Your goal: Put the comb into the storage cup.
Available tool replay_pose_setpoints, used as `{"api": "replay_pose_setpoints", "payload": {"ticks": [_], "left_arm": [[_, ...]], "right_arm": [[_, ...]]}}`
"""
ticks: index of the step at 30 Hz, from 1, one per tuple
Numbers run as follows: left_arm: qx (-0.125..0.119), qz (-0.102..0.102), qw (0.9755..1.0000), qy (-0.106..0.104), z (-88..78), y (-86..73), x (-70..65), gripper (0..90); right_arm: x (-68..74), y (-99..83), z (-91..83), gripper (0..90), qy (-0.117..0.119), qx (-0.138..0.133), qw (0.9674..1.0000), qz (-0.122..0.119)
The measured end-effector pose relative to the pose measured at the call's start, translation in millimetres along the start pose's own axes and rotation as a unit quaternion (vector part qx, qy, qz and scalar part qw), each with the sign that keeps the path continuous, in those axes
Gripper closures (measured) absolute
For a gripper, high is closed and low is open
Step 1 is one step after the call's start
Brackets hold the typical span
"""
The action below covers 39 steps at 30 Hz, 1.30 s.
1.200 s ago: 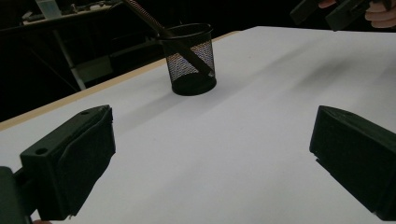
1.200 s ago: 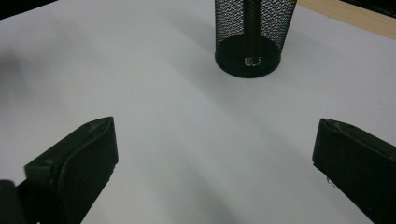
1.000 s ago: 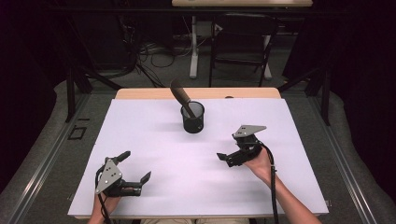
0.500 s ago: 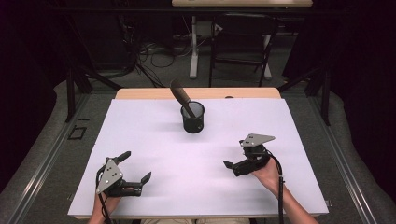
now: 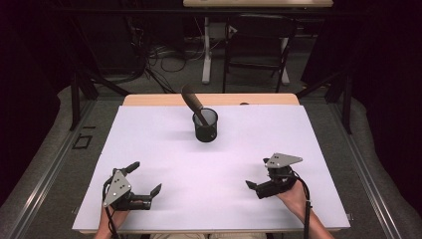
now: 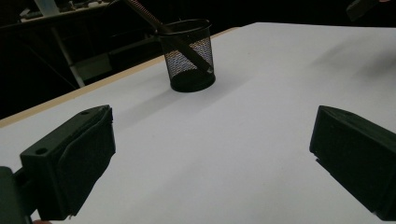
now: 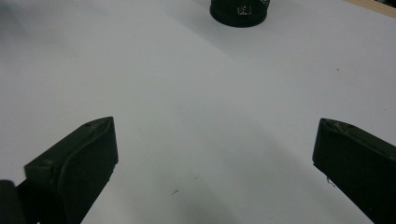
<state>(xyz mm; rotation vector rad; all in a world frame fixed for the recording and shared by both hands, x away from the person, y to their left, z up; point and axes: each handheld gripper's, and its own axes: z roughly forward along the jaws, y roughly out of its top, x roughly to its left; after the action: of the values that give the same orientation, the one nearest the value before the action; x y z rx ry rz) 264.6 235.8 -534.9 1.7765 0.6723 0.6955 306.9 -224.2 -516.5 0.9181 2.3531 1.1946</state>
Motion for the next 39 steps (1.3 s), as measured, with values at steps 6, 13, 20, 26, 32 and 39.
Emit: {"api": "replay_pose_setpoints", "payload": {"ticks": [6,13,20,26,32,39], "left_arm": [[0.001,-0.001,1.0,0.003,-0.3,-0.3,0.9,0.4],[0.002,0.0,1.0,0.001,0.4,-0.4,0.6,0.4],[0.003,0.0,1.0,0.003,0.2,-0.4,0.8,0.4],[0.004,0.0,1.0,0.003,0.1,-0.5,0.4,0.4],[0.006,0.0,1.0,0.003,0.2,-0.8,0.1,0.4],[0.008,0.0,1.0,0.003,0.3,-1.2,-0.1,0.4]], "right_arm": [[4.3,-10.9,-9.5,0.0,-0.011,-0.012,0.9999,0.002],[8.4,-19.7,-18.5,0.0,-0.017,-0.014,0.9998,-0.001],[11.4,-26.2,-27.1,0.0,-0.025,-0.029,0.9993,0.003],[16.8,-28.8,-32.6,0.0,-0.027,-0.042,0.9988,-0.002],[19.2,-32.7,-39.0,0.0,-0.034,-0.051,0.9981,0.001],[20.4,-34.9,-45.0,0.0,-0.042,-0.065,0.997,0.002]]}}
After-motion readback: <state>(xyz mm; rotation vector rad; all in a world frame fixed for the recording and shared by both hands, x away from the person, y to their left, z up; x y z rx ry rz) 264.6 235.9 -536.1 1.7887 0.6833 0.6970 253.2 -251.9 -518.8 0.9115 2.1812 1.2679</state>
